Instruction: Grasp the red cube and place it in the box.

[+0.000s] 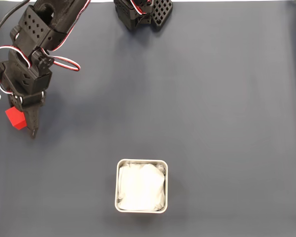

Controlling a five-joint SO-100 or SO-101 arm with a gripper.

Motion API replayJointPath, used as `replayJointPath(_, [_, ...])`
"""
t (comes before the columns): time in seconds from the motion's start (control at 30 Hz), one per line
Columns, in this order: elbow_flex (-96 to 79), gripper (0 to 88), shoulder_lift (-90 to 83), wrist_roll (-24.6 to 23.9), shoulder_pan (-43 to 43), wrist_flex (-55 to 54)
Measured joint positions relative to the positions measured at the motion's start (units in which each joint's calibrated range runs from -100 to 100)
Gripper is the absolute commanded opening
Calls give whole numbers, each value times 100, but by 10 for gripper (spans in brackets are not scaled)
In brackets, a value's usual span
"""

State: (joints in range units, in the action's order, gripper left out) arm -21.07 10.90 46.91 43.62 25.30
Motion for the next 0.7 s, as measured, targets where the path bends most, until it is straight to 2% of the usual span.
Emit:
replayJointPath(0.2, [0, 193, 0, 34, 0, 0])
replayJointPath(0.7, [0, 113, 0, 117, 0, 0])
